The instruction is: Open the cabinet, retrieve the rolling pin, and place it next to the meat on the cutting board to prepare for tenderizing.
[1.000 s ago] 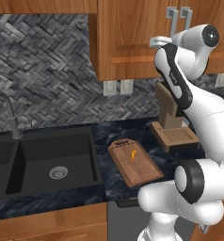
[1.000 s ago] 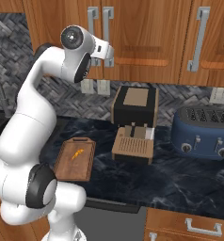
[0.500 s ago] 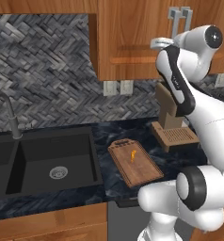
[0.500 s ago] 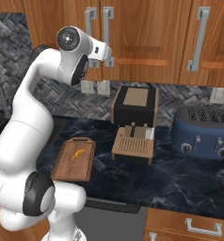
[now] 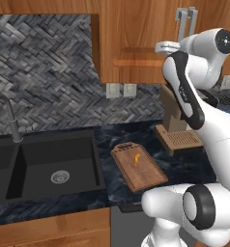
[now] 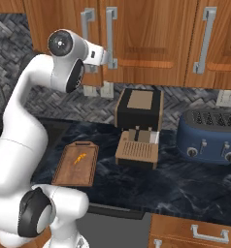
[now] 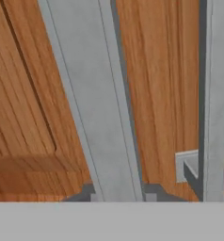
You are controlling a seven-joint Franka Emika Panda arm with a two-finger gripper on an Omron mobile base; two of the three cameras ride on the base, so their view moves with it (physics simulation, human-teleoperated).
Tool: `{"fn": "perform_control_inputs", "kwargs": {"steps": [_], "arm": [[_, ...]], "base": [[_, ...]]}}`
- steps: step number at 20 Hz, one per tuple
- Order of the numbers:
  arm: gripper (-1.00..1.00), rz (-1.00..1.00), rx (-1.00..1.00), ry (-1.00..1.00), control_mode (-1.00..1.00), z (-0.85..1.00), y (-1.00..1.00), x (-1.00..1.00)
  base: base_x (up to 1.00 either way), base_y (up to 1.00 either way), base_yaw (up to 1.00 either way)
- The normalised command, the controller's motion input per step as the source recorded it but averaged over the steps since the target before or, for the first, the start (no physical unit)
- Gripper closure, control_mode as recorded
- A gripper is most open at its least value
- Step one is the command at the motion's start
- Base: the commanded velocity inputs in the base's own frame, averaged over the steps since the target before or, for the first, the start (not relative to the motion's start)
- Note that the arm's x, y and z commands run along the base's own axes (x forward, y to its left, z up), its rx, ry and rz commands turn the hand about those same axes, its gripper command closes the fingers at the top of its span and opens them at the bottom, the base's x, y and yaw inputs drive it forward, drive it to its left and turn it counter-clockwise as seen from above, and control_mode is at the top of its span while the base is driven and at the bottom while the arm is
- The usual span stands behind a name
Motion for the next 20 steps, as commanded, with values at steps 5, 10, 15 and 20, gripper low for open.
{"fn": "perform_control_inputs", "kwargs": {"steps": [5,10,15,20], "arm": [[1.00,0.00,0.00,0.00,-1.00,0.00,0.36,-0.57],[1.00,0.00,0.00,0.00,-1.00,0.00,0.36,-0.58],[1.00,0.00,0.00,0.00,-1.00,0.00,0.33,-0.61],[1.00,0.00,0.00,0.00,-1.00,0.00,0.41,-0.50]], "base": [[0.00,0.00,0.00],[0.00,0.00,0.00],[0.00,0.00,0.00],[0.00,0.00,0.00]]}}
